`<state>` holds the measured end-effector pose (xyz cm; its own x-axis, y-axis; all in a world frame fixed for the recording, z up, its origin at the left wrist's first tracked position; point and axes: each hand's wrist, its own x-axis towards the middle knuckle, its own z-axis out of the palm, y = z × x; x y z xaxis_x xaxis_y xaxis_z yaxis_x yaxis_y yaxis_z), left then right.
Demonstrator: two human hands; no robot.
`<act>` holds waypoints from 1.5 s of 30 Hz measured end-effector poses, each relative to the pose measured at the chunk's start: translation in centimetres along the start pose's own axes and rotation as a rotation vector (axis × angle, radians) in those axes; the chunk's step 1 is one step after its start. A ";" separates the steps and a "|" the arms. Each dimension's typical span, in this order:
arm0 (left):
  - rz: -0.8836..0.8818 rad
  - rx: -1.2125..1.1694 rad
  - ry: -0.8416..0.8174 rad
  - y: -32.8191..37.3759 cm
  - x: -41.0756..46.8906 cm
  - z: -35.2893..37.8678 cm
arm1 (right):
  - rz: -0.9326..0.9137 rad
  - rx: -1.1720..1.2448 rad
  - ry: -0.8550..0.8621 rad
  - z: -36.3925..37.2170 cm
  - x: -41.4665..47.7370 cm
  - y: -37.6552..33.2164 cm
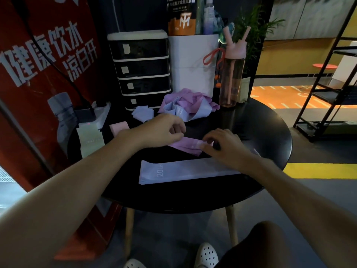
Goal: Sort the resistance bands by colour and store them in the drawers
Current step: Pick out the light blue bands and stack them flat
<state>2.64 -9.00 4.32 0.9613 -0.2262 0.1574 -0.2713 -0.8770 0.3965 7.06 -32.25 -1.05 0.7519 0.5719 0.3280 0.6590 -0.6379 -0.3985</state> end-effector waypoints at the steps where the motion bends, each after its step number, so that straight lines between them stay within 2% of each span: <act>1: -0.007 -0.005 0.023 -0.1 0.9 0.0 | 0.032 -0.054 -0.010 0.8 0.2 0.0; 6: -0.018 0.037 0.144 -1.1 5.1 0.6 | 0.098 -0.153 -0.062 1.9 0.1 -0.1; 14: -0.182 0.040 0.303 -3.2 12.3 3.7 | 0.089 -0.165 -0.074 2.2 0.3 0.1; 21: -0.220 0.163 0.239 -3.5 15.0 5.5 | 0.079 -0.168 -0.063 2.5 0.3 0.4; 29: -0.201 0.084 0.254 -3.5 15.1 5.5 | 0.077 -0.151 -0.070 2.3 0.2 0.1; 32: -0.241 0.136 0.220 -3.7 15.1 5.6 | 0.082 -0.147 -0.073 2.2 0.1 0.0; 37: -0.254 0.206 0.251 -3.5 15.1 6.0 | 0.088 -0.135 -0.088 2.0 0.2 0.0; 41: -0.211 0.149 0.313 -3.0 15.2 6.0 | 0.088 -0.134 -0.088 2.0 0.2 0.0; 45: -0.123 -0.055 0.427 -2.1 14.8 4.6 | 0.096 -0.126 -0.097 1.9 0.3 0.1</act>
<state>17.69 -12.47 1.63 0.8836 0.0833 0.4607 -0.1699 -0.8599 0.4814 7.30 -31.16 -2.61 0.8104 0.5483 0.2066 0.5857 -0.7482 -0.3116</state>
